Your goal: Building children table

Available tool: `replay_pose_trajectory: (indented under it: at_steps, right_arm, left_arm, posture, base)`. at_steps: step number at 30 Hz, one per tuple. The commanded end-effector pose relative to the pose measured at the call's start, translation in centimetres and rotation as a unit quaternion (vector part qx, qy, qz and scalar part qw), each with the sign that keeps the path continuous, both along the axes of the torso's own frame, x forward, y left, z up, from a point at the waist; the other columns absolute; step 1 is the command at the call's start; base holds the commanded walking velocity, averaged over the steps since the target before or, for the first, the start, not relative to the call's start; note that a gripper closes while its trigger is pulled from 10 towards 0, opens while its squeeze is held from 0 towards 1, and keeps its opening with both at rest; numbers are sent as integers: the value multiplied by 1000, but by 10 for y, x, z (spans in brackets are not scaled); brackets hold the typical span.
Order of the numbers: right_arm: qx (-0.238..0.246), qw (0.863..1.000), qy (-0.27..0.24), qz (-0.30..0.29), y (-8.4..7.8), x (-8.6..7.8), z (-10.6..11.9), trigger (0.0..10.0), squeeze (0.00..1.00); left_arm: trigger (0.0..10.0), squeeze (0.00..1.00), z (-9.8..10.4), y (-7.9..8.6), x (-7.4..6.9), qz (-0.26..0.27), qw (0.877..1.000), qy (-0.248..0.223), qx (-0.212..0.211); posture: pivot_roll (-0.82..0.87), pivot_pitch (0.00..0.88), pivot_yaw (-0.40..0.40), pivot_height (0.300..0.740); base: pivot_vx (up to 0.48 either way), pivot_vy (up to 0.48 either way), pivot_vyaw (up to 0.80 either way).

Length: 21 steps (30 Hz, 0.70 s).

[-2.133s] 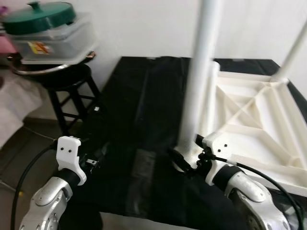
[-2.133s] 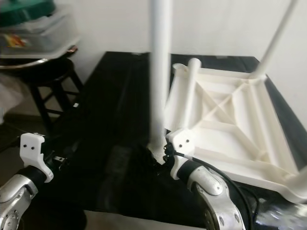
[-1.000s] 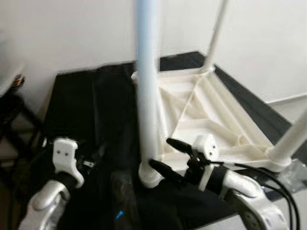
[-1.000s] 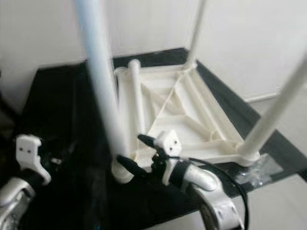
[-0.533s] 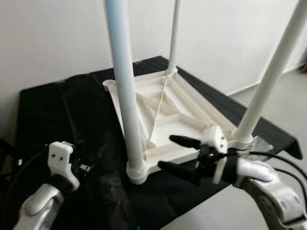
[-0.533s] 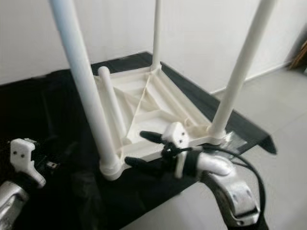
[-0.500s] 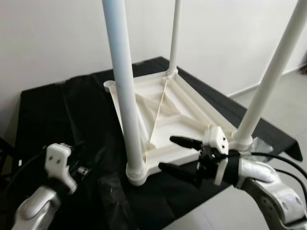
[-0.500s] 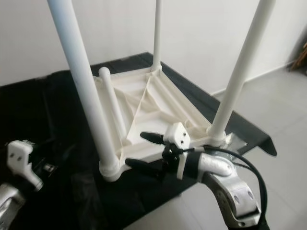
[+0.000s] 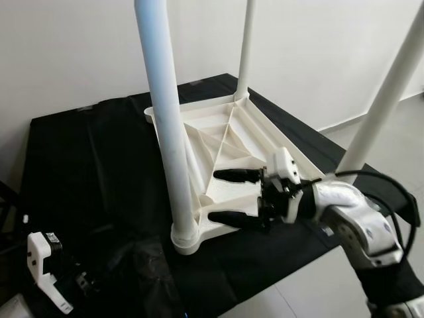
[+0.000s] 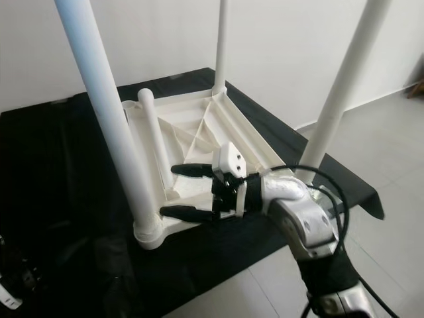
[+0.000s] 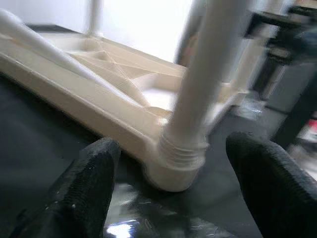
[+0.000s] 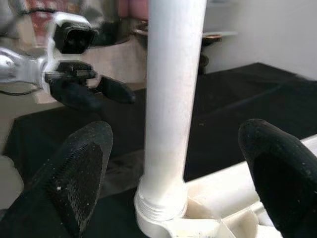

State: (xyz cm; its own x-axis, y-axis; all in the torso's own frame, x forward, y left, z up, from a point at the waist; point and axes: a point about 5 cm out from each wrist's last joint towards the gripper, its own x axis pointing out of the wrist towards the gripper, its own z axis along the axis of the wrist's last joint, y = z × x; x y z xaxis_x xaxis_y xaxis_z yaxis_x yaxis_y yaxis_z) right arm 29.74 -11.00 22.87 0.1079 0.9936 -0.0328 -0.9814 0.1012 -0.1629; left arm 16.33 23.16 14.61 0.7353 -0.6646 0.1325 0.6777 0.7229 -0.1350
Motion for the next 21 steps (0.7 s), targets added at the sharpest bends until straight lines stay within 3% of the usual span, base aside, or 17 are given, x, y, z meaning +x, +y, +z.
replay_pose_trajectory:
  at_steps: [1, 10, 15, 21]
  right_arm:
    - [-10, 999, -12, 32, 12, 7, 4, 10000, 0]
    - [-15, 994, -27, 100, 37, 11, 15, 10000, 0]
    - [-31, 990, -34, 134, 45, 12, 14, 10000, 0]
    - [-56, 986, -45, 151, 49, 19, 11, 10000, 0]
  left_arm:
    - [10000, 0, 3, -17, -6, -42, 999, -4, -22]
    - [10000, 0, 3, -45, -13, -92, 994, -38, -46]
    - [10000, 0, 7, -44, -11, -87, 993, -48, -69]
    - [10000, 0, 18, -32, -17, -45, 995, -67, -59]
  posture:
    - [34, 155, -43, 740]
    - [40, 216, -75, 740]
    - [40, 219, -77, 740]
    - [42, 214, -91, 740]
  base:
    - [0, 0, 0]
    - [0, 0, 0]
    - [0, 0, 0]
    - [0, 0, 0]
